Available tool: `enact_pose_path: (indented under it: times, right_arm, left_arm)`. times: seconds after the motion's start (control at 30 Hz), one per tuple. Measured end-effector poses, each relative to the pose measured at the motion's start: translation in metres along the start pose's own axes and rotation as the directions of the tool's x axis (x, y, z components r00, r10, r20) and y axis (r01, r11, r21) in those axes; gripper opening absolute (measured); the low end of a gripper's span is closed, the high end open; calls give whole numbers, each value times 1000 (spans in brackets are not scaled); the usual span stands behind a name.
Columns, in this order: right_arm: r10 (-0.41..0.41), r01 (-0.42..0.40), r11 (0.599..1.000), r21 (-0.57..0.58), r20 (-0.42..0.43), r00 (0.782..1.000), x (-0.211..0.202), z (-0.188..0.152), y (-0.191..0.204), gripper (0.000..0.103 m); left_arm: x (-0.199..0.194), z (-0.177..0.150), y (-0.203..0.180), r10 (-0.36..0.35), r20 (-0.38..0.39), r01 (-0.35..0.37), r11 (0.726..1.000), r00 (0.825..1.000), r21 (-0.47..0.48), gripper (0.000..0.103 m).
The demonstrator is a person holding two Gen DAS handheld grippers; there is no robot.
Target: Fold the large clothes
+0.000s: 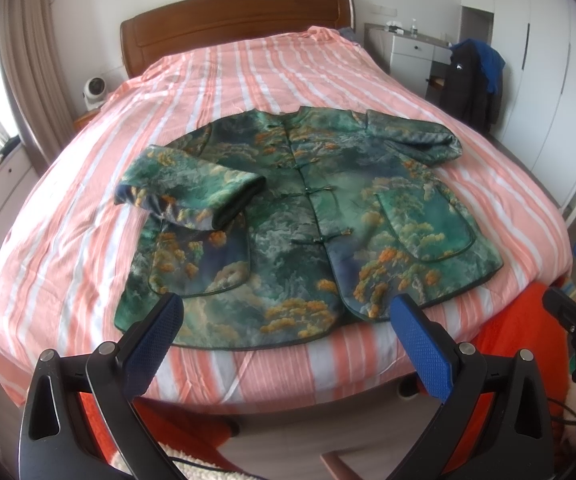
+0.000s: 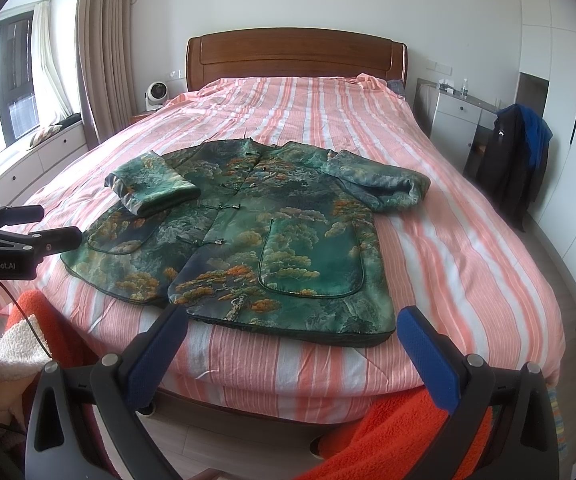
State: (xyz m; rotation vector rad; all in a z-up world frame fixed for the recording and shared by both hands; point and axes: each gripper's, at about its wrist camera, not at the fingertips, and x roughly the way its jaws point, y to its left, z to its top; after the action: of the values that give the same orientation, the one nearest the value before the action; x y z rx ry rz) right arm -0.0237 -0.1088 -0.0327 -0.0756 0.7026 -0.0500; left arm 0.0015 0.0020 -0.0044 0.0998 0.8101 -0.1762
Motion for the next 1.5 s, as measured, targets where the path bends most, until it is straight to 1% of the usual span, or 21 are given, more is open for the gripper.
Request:
enact_pose_path:
  times: [1.5]
  right_arm:
    - [14,-14,1000,2,-8,1000,1,-2,2,103]
  left_arm:
    - [0,2,-1,1,-5,-1,1000,1000,1,103]
